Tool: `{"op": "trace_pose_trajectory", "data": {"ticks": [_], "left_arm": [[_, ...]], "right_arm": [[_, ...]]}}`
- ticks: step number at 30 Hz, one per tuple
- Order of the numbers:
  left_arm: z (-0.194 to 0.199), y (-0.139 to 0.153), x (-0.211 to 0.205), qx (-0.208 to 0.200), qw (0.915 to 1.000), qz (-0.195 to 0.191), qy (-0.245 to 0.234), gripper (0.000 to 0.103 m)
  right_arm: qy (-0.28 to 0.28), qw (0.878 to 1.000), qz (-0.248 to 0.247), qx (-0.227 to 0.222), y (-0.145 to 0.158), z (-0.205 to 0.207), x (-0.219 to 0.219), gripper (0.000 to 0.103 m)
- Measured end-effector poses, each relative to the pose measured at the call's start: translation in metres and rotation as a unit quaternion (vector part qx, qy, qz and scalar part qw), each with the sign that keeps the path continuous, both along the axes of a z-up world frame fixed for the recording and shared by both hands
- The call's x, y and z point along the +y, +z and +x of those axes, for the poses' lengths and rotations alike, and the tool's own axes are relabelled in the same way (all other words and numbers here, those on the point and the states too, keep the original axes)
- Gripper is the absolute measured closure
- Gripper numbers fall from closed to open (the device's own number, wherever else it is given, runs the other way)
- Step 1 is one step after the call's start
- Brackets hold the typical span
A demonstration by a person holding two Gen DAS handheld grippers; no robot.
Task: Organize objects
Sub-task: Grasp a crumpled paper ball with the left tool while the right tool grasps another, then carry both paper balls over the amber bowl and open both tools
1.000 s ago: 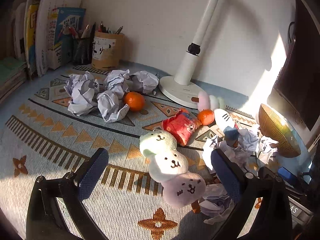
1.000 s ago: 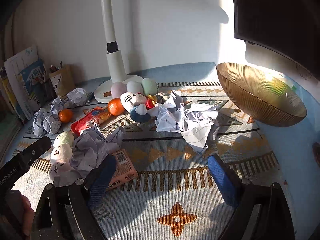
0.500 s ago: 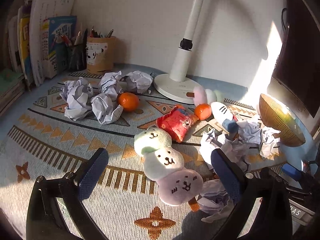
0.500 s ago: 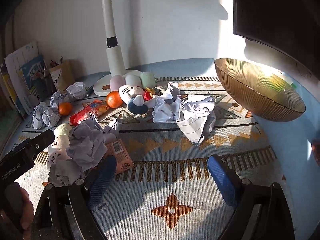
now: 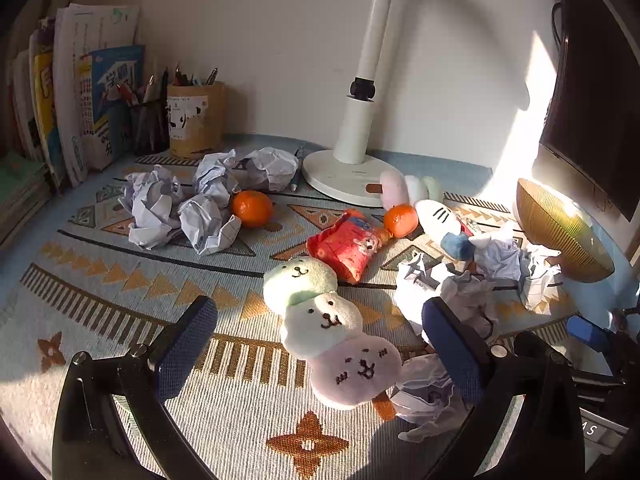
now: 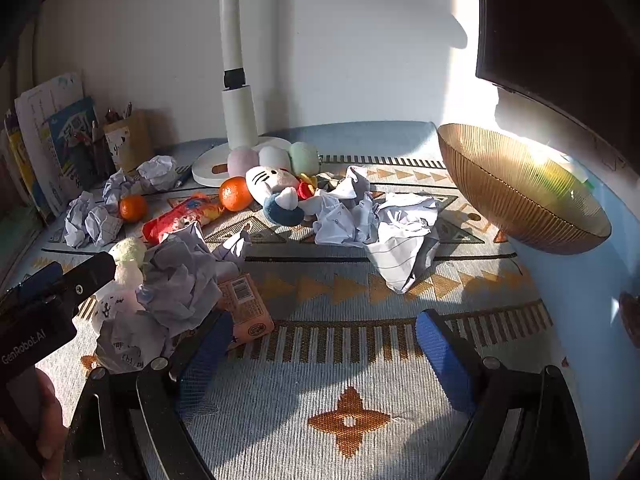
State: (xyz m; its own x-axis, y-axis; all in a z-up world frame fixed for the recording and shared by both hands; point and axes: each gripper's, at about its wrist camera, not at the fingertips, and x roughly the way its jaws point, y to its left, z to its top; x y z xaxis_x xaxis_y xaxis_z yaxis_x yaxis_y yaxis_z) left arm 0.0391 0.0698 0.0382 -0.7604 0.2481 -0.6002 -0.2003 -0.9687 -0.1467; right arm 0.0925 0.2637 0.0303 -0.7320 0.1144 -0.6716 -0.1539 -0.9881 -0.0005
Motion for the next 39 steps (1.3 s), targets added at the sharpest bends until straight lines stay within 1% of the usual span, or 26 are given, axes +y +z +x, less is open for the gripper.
{"op": "trace_pose_trajectory", "data": {"ticks": [5, 7, 9, 11, 13, 14, 15, 16, 18, 20, 22, 23, 25, 27, 29, 30, 31, 32, 33, 34, 35, 36, 37, 39], "left_arm": [[0.001, 0.000, 0.000, 0.000, 1.0000, 0.000, -0.001, 0.001], [0.002, 0.002, -0.004, -0.004, 0.9999, 0.009, -0.008, 0.001], [0.010, 0.003, -0.011, -0.019, 0.9990, 0.031, -0.028, 0.001], [0.023, 0.001, -0.017, -0.031, 0.9967, 0.052, -0.055, 0.001], [0.034, -0.001, -0.017, -0.046, 0.9949, 0.053, -0.071, 0.001], [0.036, -0.003, -0.014, -0.059, 0.9939, 0.052, -0.078, 0.001], [0.037, -0.006, -0.010, -0.077, 0.9921, 0.052, -0.084, 0.001], [0.038, -0.008, -0.007, -0.090, 0.9897, 0.059, -0.094, 0.002], [0.040, -0.012, 0.002, -0.113, 0.9829, 0.083, -0.120, 0.003], [0.040, -0.014, 0.012, -0.118, 0.9795, 0.091, -0.135, 0.006], [0.039, -0.017, 0.025, -0.122, 0.9799, 0.074, -0.140, 0.015], [0.039, -0.019, 0.029, -0.124, 0.9798, 0.067, -0.142, 0.017], [0.036, -0.022, 0.036, -0.132, 0.9790, 0.061, -0.143, 0.018], [0.032, -0.024, 0.039, -0.137, 0.9787, 0.060, -0.140, 0.018], [0.027, -0.025, 0.042, -0.145, 0.9795, 0.052, -0.130, 0.019], [0.025, -0.026, 0.043, -0.148, 0.9799, 0.045, -0.126, 0.025], [0.024, -0.026, 0.044, -0.143, 0.9815, 0.036, -0.123, 0.036], [0.023, -0.026, 0.045, -0.143, 0.9817, 0.028, -0.123, 0.041], [0.023, -0.026, 0.045, -0.140, 0.9823, 0.025, -0.122, 0.043], [0.022, -0.026, 0.043, -0.141, 0.9815, 0.031, -0.125, 0.047], [0.022, -0.026, 0.042, -0.141, 0.9809, 0.038, -0.128, 0.050], [0.023, -0.025, 0.041, -0.137, 0.9811, 0.041, -0.130, 0.054], [0.024, -0.023, 0.040, -0.132, 0.9817, 0.043, -0.130, 0.058], [0.028, -0.021, 0.039, -0.125, 0.9815, 0.046, -0.137, 0.063]], "right_arm": [[0.003, 1.000, 0.003, 0.001, 0.000, 0.001, -0.001, 0.011], [0.005, 1.000, -0.018, 0.012, 0.004, 0.005, 0.006, 0.011], [-0.011, 0.998, -0.056, 0.029, 0.009, 0.014, 0.020, 0.011], [-0.023, 0.997, -0.073, 0.033, 0.011, 0.022, 0.030, 0.014], [-0.013, 0.996, -0.080, 0.023, 0.012, 0.021, 0.033, 0.023], [-0.005, 0.996, -0.084, 0.016, 0.013, 0.019, 0.032, 0.027], [0.005, 0.996, -0.090, 0.012, 0.014, 0.017, 0.032, 0.034], [0.016, 0.995, -0.097, 0.007, 0.017, 0.015, 0.031, 0.034], [0.059, 0.992, -0.111, -0.011, 0.022, 0.006, 0.023, 0.034], [0.100, 0.989, -0.105, -0.025, 0.029, -0.003, 0.009, 0.034], [0.132, 0.986, -0.098, -0.031, 0.034, -0.010, -0.003, 0.034], [0.146, 0.984, -0.097, -0.036, 0.034, -0.014, -0.009, 0.034], [0.168, 0.980, -0.094, -0.054, 0.031, -0.026, -0.018, 0.034], [0.178, 0.977, -0.094, -0.067, 0.025, -0.036, -0.025, 0.034], [0.186, 0.974, -0.093, -0.084, 0.018, -0.047, -0.029, 0.034], [0.188, 0.973, -0.098, -0.088, 0.016, -0.051, -0.031, 0.034], [0.192, 0.972, -0.102, -0.093, 0.013, -0.056, -0.032, 0.034], [0.197, 0.970, -0.104, -0.100, 0.011, -0.059, -0.034, 0.034], [0.200, 0.969, -0.104, -0.104, 0.008, -0.061, -0.036, 0.034], [0.205, 0.968, -0.102, -0.105, 0.007, -0.063, -0.039, 0.038], [0.209, 0.967, -0.103, -0.103, 0.007, -0.063, -0.041, 0.044], [0.207, 0.968, -0.098, -0.102, 0.006, -0.062, -0.041, 0.054], [0.203, 0.970, -0.093, -0.098, 0.008, -0.061, -0.041, 0.055], [0.199, 0.970, -0.104, -0.089, 0.012, -0.057, -0.035, 0.056]]}}
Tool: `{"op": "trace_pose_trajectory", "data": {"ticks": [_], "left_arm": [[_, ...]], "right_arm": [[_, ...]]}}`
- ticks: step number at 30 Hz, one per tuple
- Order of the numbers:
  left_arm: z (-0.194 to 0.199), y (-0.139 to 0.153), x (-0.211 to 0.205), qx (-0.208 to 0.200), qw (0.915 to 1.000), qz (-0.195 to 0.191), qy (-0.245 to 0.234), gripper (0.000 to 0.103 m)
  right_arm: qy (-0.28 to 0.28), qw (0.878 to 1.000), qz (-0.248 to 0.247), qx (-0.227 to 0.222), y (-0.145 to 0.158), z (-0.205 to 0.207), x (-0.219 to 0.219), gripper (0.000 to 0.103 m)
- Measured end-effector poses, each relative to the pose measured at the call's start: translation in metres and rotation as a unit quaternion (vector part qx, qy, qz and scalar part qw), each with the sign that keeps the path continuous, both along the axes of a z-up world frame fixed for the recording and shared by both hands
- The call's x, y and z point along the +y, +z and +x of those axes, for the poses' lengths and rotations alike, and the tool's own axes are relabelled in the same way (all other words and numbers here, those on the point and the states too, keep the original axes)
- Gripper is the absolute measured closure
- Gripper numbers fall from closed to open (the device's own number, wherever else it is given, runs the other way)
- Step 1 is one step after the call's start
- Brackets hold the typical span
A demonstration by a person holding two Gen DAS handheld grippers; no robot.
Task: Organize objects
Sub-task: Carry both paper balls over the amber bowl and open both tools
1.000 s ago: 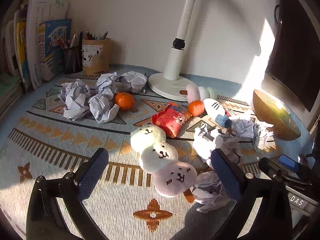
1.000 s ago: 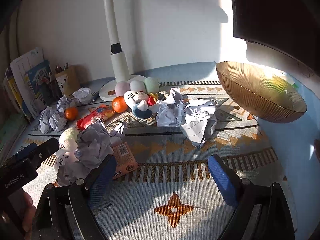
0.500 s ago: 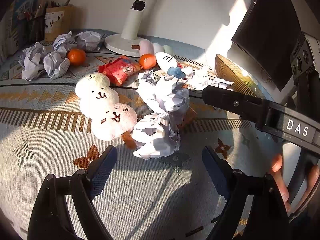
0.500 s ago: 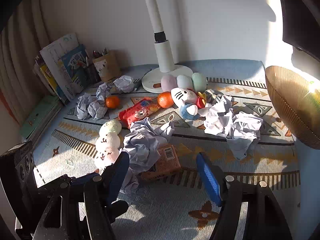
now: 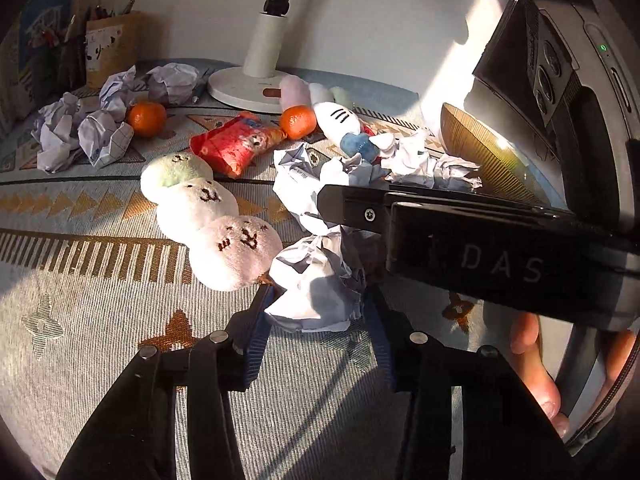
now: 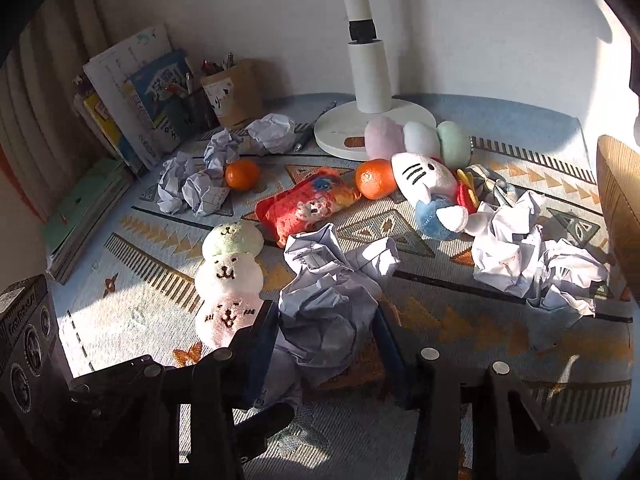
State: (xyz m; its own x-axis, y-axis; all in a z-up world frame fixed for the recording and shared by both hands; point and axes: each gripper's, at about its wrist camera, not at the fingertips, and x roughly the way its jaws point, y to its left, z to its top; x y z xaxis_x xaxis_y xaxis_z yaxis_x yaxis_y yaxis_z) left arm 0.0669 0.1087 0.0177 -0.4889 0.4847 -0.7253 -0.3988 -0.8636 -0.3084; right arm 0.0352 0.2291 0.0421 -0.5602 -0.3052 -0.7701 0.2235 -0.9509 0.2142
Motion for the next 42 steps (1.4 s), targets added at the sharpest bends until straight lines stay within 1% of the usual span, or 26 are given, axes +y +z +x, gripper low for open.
{"op": "trace_pose_trajectory", "data": {"ticks": [1, 4, 6, 9, 11, 13, 16, 18, 20, 23, 24, 25, 27, 28, 29, 30, 31, 32, 34, 36, 38, 40, 42], "left_arm": [[0.002, 0.001, 0.000, 0.002, 1.0000, 0.003, -0.005, 0.067], [0.010, 0.012, 0.002, 0.012, 0.9999, -0.001, -0.010, 0.069], [0.017, 0.029, 0.006, 0.029, 0.9993, 0.005, -0.021, 0.069], [0.023, 0.064, 0.024, 0.062, 0.9968, 0.011, -0.050, 0.069], [0.021, 0.091, 0.048, 0.087, 0.9933, 0.010, -0.076, 0.069], [0.013, 0.115, 0.080, 0.105, 0.9887, 0.016, -0.106, 0.069], [-0.003, 0.136, 0.129, 0.123, 0.9815, 0.043, -0.141, 0.069], [-0.019, 0.136, 0.161, 0.113, 0.9798, 0.057, -0.155, 0.069], [-0.033, 0.129, 0.194, 0.105, 0.9785, 0.063, -0.166, 0.069], [-0.052, 0.114, 0.234, 0.093, 0.9771, 0.071, -0.178, 0.069], [-0.058, 0.109, 0.243, 0.089, 0.9780, 0.069, -0.175, 0.068], [-0.064, 0.104, 0.251, 0.087, 0.9789, 0.068, -0.172, 0.066], [-0.073, 0.094, 0.260, 0.075, 0.9799, 0.083, -0.165, 0.061], [-0.078, 0.090, 0.264, 0.066, 0.9804, 0.090, -0.162, 0.061], [-0.082, 0.086, 0.266, 0.058, 0.9808, 0.094, -0.161, 0.058], [-0.087, 0.083, 0.270, 0.049, 0.9818, 0.095, -0.157, 0.048], [-0.089, 0.081, 0.272, 0.045, 0.9830, 0.090, -0.153, 0.037], [-0.090, 0.080, 0.271, 0.048, 0.9836, 0.089, -0.149, 0.036], [-0.087, 0.083, 0.267, 0.058, 0.9827, 0.090, -0.151, 0.035], [-0.084, 0.089, 0.260, 0.059, 0.9826, 0.085, -0.154, 0.035], [-0.078, 0.097, 0.248, 0.068, 0.9818, 0.082, -0.157, 0.034], [-0.069, 0.104, 0.230, 0.086, 0.9818, 0.071, -0.154, 0.023], [-0.060, 0.110, 0.207, 0.108, 0.9811, 0.063, -0.147, 0.020]], "right_arm": [[-0.005, 1.000, -0.014, 0.006, 0.004, 0.004, 0.005, 0.057], [-0.026, 0.998, -0.040, 0.029, 0.020, 0.021, 0.026, 0.057], [-0.044, 0.996, -0.054, 0.048, 0.035, 0.035, 0.046, 0.057], [-0.098, 0.990, -0.047, 0.088, 0.065, 0.057, 0.090, 0.057], [-0.154, 0.980, -0.030, 0.118, 0.087, 0.072, 0.129, 0.057], [-0.216, 0.965, -0.013, 0.146, 0.106, 0.083, 0.169, 0.057], [-0.295, 0.942, 0.015, 0.160, 0.118, 0.090, 0.222, 0.056], [-0.329, 0.930, 0.037, 0.159, 0.118, 0.087, 0.249, 0.056], [-0.350, 0.924, 0.047, 0.148, 0.111, 0.079, 0.270, 0.056], [-0.363, 0.921, 0.043, 0.134, 0.100, 0.067, 0.291, 0.056], [-0.367, 0.920, 0.045, 0.133, 0.098, 0.064, 0.295, 0.056], [-0.369, 0.919, 0.048, 0.132, 0.095, 0.065, 0.300, 0.055], [-0.369, 0.918, 0.055, 0.134, 0.091, 0.063, 0.305, 0.055], [-0.366, 0.919, 0.059, 0.135, 0.089, 0.060, 0.308, 0.052], [-0.362, 0.920, 0.062, 0.133, 0.088, 0.057, 0.308, 0.050], [-0.360, 0.921, 0.068, 0.129, 0.086, 0.053, 0.308, 0.040], [-0.362, 0.920, 0.074, 0.129, 0.085, 0.051, 0.309, 0.031], [-0.363, 0.918, 0.078, 0.137, 0.086, 0.052, 0.308, 0.029], [-0.365, 0.915, 0.089, 0.148, 0.087, 0.050, 0.306, 0.023], [-0.368, 0.911, 0.099, 0.159, 0.088, 0.047, 0.303, 0.020], [-0.367, 0.907, 0.117, 0.172, 0.090, 0.040, 0.297, 0.017], [-0.360, 0.903, 0.139, 0.190, 0.092, 0.030, 0.289, 0.013], [-0.358, 0.893, 0.178, 0.205, 0.092, 0.014, 0.281, 0.011]]}}
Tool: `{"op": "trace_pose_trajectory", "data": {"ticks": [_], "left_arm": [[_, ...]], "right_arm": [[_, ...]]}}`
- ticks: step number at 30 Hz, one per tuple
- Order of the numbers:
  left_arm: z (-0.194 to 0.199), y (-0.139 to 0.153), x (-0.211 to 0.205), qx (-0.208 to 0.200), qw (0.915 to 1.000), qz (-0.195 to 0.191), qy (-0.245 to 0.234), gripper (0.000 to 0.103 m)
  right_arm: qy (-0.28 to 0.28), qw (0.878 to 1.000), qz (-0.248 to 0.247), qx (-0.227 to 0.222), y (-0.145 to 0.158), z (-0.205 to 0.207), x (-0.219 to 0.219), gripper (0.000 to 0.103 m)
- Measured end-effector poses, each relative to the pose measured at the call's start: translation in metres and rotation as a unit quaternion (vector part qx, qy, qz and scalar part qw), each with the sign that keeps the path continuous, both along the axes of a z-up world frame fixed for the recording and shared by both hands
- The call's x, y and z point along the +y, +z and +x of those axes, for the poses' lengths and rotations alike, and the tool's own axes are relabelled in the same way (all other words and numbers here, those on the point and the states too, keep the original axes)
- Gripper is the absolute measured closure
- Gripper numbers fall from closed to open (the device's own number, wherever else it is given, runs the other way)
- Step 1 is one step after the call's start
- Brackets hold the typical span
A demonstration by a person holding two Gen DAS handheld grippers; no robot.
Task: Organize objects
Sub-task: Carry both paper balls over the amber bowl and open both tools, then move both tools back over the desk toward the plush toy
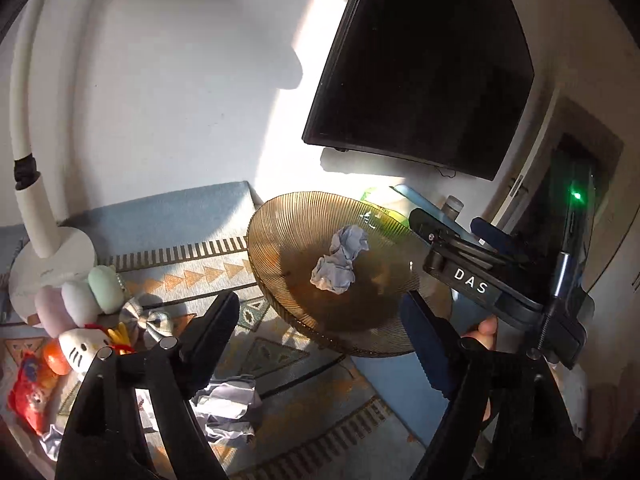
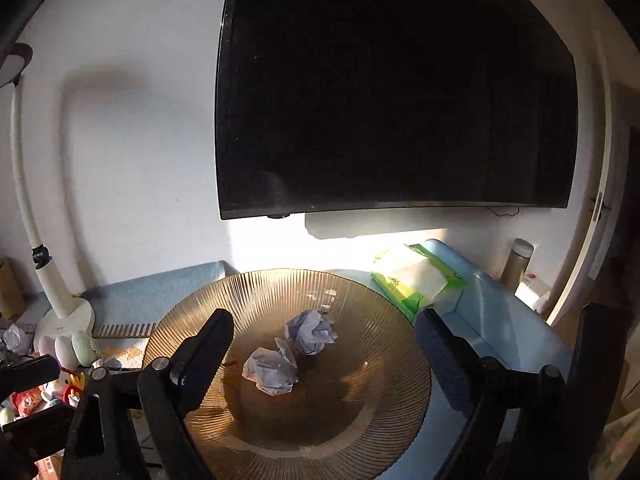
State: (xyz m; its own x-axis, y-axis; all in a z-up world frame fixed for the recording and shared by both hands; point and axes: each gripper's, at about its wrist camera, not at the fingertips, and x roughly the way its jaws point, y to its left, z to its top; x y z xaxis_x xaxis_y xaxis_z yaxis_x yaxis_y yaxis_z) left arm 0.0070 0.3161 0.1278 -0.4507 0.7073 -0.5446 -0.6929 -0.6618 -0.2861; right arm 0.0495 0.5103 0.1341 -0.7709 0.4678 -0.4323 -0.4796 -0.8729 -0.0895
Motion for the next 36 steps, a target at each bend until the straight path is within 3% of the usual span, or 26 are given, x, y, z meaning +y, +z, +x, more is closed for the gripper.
{"op": "trace_pose_trajectory", "data": {"ticks": [2, 5, 9, 12, 18, 23, 28, 30, 32, 34, 35, 36], "left_arm": [[0.009, 0.003, -0.027, 0.012, 0.9997, -0.011, 0.016, 0.020], [0.025, -0.001, -0.073, 0.033, 0.9920, -0.063, 0.104, 0.020], [0.045, -0.016, -0.133, 0.008, 0.9894, -0.053, 0.135, 0.020], [0.051, -0.032, -0.165, -0.006, 0.9841, -0.067, 0.164, 0.020], [0.054, -0.047, -0.204, -0.040, 0.9799, -0.048, 0.190, 0.020], [0.073, -0.041, -0.221, -0.022, 0.9815, -0.043, 0.185, 0.020], [0.095, -0.017, -0.257, 0.008, 0.9783, -0.061, 0.198, 0.020], [0.105, 0.004, -0.275, 0.056, 0.9670, -0.119, 0.218, 0.020], [0.115, 0.032, -0.291, 0.120, 0.9419, -0.188, 0.251, 0.020], [0.125, 0.060, -0.306, 0.155, 0.9237, -0.222, 0.271, 0.017], [0.129, 0.072, -0.313, 0.161, 0.9225, -0.224, 0.270, 0.012], [0.134, 0.079, -0.316, 0.162, 0.9243, -0.221, 0.266, 0.000]], "right_arm": [[-0.027, 0.999, 0.042, -0.019, -0.006, -0.020, -0.004, 0.011], [-0.057, 0.994, 0.085, -0.045, -0.021, -0.045, -0.002, 0.011], [-0.067, 0.988, 0.109, -0.080, -0.039, -0.064, 0.003, 0.011], [-0.063, 0.985, 0.109, -0.120, -0.051, -0.072, 0.002, 0.012], [-0.106, 0.981, 0.072, -0.145, -0.049, -0.032, 0.002, 0.016], [-0.100, 0.984, 0.043, -0.144, -0.045, 0.035, -0.023, 0.016], [-0.094, 0.983, 0.063, -0.142, -0.039, 0.041, -0.043, 0.016], [-0.095, 0.986, 0.084, -0.106, -0.017, 0.055, -0.062, 0.016], [-0.065, 0.990, 0.101, -0.068, 0.008, 0.073, -0.089, 0.016], [-0.008, 0.995, 0.093, -0.036, 0.030, 0.093, -0.120, 0.004], [0.025, 0.997, 0.076, -0.021, 0.036, 0.102, -0.134, 0.001], [0.060, 0.997, 0.052, -0.007, 0.038, 0.110, -0.149, 0.000]]}}
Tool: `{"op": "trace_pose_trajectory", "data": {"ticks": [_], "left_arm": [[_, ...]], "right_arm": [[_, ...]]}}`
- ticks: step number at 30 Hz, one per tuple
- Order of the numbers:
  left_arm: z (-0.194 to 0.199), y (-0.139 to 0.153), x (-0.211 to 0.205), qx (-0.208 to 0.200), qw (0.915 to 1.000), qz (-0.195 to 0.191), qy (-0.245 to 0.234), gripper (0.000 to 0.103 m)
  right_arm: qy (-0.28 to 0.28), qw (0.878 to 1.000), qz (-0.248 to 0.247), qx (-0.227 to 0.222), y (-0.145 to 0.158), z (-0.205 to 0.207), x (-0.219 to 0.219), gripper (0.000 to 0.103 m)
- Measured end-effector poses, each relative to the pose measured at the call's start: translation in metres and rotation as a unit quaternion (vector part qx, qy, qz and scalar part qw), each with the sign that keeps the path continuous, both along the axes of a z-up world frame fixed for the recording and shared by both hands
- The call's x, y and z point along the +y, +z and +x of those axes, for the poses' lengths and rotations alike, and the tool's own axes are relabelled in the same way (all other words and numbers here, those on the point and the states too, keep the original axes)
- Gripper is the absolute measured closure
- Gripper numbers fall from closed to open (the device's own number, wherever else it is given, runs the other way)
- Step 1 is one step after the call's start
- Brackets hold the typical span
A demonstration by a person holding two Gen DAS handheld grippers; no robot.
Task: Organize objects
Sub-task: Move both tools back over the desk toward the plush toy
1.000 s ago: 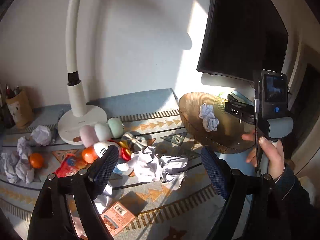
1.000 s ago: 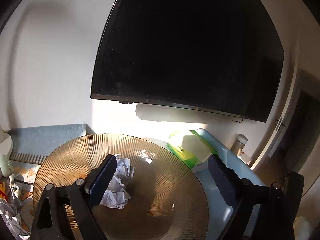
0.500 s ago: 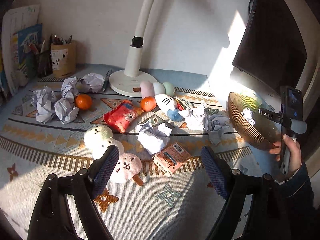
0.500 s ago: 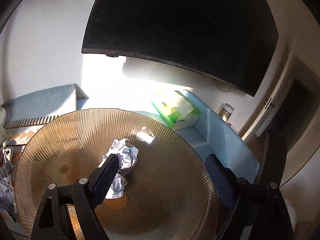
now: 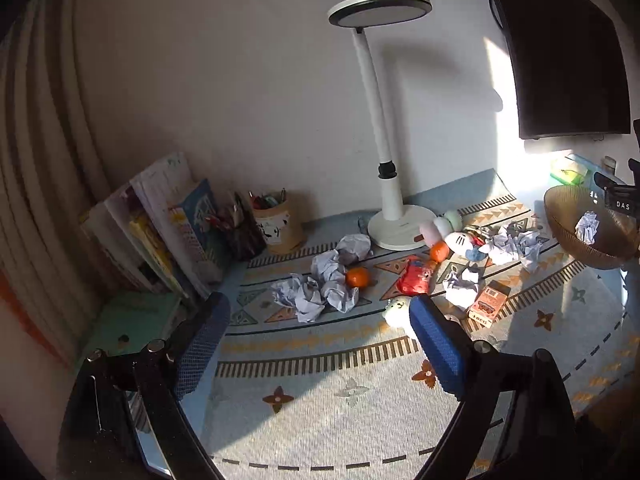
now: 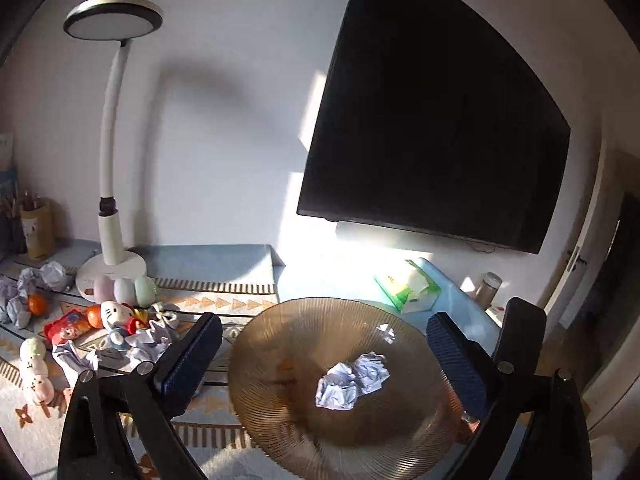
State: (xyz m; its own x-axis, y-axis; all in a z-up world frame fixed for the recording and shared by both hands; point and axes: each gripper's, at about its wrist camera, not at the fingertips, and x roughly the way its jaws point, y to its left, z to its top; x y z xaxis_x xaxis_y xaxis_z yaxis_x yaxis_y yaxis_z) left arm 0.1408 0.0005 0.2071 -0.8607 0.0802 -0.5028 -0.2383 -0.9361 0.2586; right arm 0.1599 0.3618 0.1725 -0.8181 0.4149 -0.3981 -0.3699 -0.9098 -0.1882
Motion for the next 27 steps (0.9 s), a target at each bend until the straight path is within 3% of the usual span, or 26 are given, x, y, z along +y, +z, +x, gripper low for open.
{"op": "trace_pose_trajectory", "data": {"ticks": [2, 4, 6, 9, 12, 18, 22, 24, 27], "left_arm": [[0.009, 0.002, -0.001, 0.008, 0.9995, 0.028, -0.008, 0.000], [0.010, -0.017, 0.007, 0.001, 0.9971, 0.072, -0.022, 0.000], [0.000, -0.052, 0.017, -0.030, 0.9909, 0.128, -0.026, 0.000], [-0.035, -0.111, 0.029, -0.106, 0.9735, 0.201, -0.025, 0.000], [-0.075, -0.152, 0.042, -0.161, 0.9661, 0.202, 0.005, 0.001], [-0.127, -0.192, 0.061, -0.245, 0.9419, 0.227, 0.038, 0.001], [-0.132, -0.197, 0.069, -0.239, 0.9448, 0.220, 0.040, 0.002], [-0.129, -0.196, 0.071, -0.238, 0.9460, 0.217, 0.037, 0.002], [-0.122, -0.196, 0.076, -0.237, 0.9494, 0.204, 0.034, 0.002]], "right_arm": [[0.069, 0.996, -0.063, -0.003, -0.005, 0.007, -0.023, 0.000], [0.130, 0.985, -0.109, -0.015, -0.024, 0.002, -0.049, 0.000], [0.167, 0.978, -0.115, -0.039, -0.051, -0.009, -0.070, 0.000], [0.194, 0.967, -0.119, -0.112, -0.097, -0.032, -0.088, 0.000], [0.215, 0.951, -0.128, -0.181, -0.130, -0.052, -0.097, 0.001], [0.220, 0.941, -0.118, -0.230, -0.158, -0.091, -0.123, 0.001], [0.218, 0.937, -0.100, -0.255, -0.168, -0.104, -0.137, 0.002], [0.200, 0.941, -0.095, -0.255, -0.169, -0.105, -0.134, 0.007], [0.155, 0.947, -0.130, -0.249, -0.167, -0.093, -0.106, 0.011]]}}
